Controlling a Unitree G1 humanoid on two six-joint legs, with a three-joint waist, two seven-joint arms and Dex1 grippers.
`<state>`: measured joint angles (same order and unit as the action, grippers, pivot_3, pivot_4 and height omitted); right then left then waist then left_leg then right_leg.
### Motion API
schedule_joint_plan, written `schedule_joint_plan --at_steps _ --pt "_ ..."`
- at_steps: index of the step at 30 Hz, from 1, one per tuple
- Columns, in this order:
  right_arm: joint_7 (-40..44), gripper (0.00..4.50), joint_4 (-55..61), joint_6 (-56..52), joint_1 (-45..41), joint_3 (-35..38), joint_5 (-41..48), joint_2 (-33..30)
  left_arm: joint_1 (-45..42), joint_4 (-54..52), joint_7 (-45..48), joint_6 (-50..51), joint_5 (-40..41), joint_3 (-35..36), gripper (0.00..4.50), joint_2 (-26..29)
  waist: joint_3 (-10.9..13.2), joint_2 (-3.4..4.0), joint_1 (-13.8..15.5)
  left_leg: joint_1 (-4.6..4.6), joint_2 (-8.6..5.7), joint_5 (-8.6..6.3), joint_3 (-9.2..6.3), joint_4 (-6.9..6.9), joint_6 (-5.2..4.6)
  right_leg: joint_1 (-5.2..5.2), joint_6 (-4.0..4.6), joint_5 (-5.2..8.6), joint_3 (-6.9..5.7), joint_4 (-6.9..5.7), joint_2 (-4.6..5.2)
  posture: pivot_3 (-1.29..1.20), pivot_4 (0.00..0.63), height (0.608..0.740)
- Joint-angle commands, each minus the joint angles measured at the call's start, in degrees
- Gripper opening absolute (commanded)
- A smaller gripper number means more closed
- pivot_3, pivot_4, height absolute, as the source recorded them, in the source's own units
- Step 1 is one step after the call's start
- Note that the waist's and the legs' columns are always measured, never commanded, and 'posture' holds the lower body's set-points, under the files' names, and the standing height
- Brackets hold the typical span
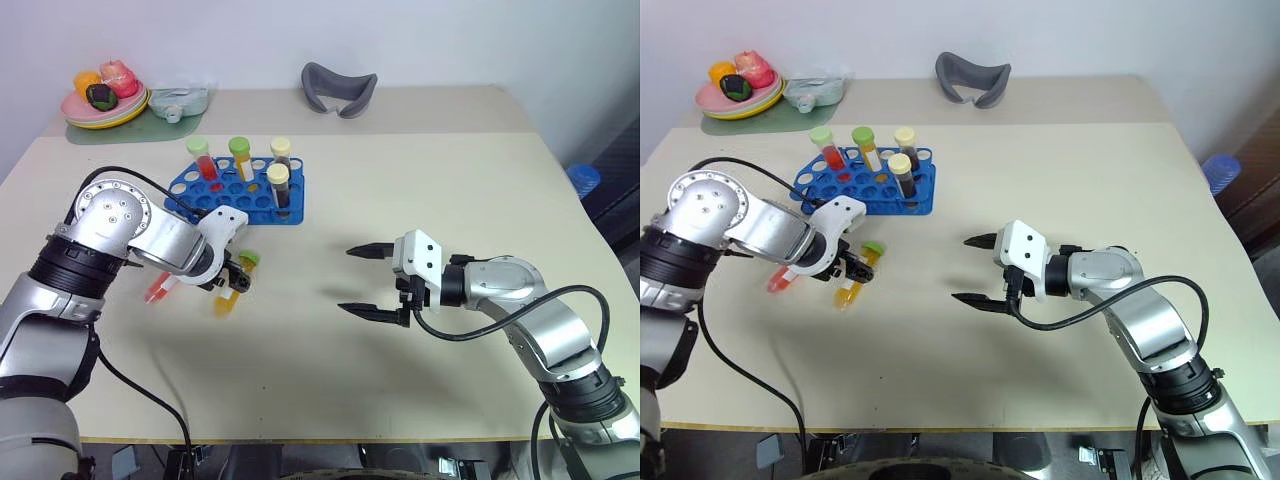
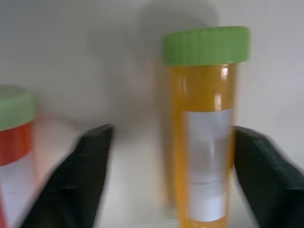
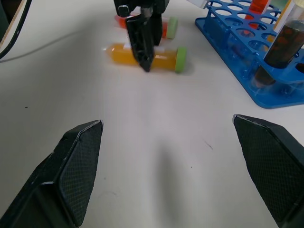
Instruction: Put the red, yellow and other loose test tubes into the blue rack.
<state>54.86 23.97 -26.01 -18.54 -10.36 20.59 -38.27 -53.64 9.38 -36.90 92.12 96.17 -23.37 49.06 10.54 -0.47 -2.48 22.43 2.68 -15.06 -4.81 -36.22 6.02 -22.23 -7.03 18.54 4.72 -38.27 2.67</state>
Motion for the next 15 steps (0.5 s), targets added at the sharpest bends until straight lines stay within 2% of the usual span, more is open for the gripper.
schedule_joint_plan --at_steps 1,5,7,10,11,15 --pt "-0.19 4.5 2.93 -0.11 -0.23 0.44 0.96 0.31 1.39 -0.94 -0.1 0.38 0.97 -0.4 2.81 -0.57 0.0 0.0 0.01 0.0 0.0 0.01 0.0 0.0 0.03 0.0 0.0 0.0 0.0 0.02 0.0 0.0 0.15 0.74" --pt "-0.03 4.5 2.86 -0.05 -0.32 0.36 0.97 0.29 1.92 -1.32 -0.81 0.24 0.5 0.73 2.81 -1.11 0.0 0.0 0.03 0.01 0.0 0.02 0.0 0.01 0.04 0.0 0.0 0.0 0.0 0.02 0.0 0.0 0.15 0.74" --pt "0.05 4.5 2.86 -0.03 -0.41 0.3 1.02 0.27 2.36 -1.57 -1.43 -0.11 0.5 1.51 2.28 -1.4 0.0 0.0 0.03 0.01 0.0 0.02 0.0 0.01 0.04 0.0 0.0 0.0 0.0 0.02 0.0 0.0 0.15 0.74" --pt "0.14 4.5 2.82 -0.03 -0.58 0.2 1.1 0.26 2.61 -1.86 -2.54 0.07 0.22 2.29 1.08 -1.62 0.0 0.0 0.03 0.01 0.0 0.02 0.0 0.01 0.05 0.0 0.0 0.0 0.0 0.02 0.0 0.0 0.15 0.74" --pt "0.16 4.5 2.83 -0.02 -0.62 0.15 1.11 0.27 2.66 -2.43 -2.36 0.21 0.02 2.45 0.8 -1.54 0.0 0.0 0.03 0.01 0.0 0.02 0.0 0.01 0.05 0.0 0.0 0.0 0.0 0.02 0.0 0.0 0.15 0.74" --pt "0.25 4.5 2.74 0.09 -0.71 -0.02 1.07 0.28 2.22 -5.51 -1.75 0.37 -1.14 3.09 0.8 -0.96 0.0 -0.01 0.03 0.01 0.0 0.03 0.0 0.01 0.05 0.0 0.0 0.0 0.0 0.02 0.0 0.0 0.15 0.74"
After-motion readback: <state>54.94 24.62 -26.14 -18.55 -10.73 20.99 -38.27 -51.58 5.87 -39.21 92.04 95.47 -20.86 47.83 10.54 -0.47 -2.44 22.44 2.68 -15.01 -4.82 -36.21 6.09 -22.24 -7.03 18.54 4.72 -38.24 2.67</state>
